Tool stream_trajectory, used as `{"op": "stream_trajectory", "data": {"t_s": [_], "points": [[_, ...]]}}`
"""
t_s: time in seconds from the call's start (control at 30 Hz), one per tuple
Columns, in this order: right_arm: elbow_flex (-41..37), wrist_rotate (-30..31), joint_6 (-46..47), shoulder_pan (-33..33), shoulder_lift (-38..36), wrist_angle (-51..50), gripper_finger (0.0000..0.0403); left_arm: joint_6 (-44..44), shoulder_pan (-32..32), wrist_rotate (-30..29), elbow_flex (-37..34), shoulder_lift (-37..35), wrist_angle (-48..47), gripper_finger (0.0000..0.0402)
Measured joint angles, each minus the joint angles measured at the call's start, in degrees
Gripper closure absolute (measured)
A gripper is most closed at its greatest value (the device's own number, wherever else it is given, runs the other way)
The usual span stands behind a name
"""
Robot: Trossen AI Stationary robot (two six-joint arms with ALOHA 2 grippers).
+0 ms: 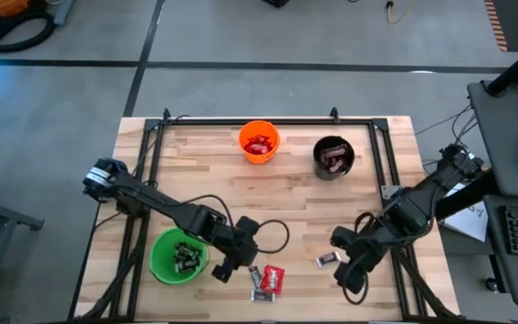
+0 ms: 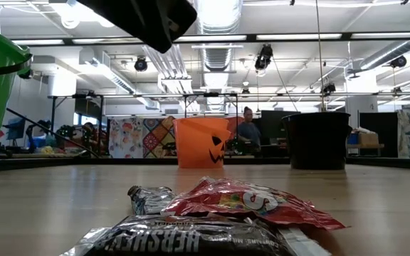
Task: Sort candy
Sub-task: Put the black chocolate into the green bucket
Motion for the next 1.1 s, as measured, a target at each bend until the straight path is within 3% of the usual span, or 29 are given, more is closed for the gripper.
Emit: {"op": "stream_trajectory", "data": {"t_s": [0.7,1.1], "points": [[-0.04,3.13,-1.74,-0.07,0.04,-0.05,0.0225,5.46,-1.01,2.08,0.07,12.15,5.62,0.0286],[-0.07,3.13,-1.89,-0.07,0.07,-0.02,0.0225,8.30,-1.43,2.01,0.07,14.55,8.88,0.0286]]}}
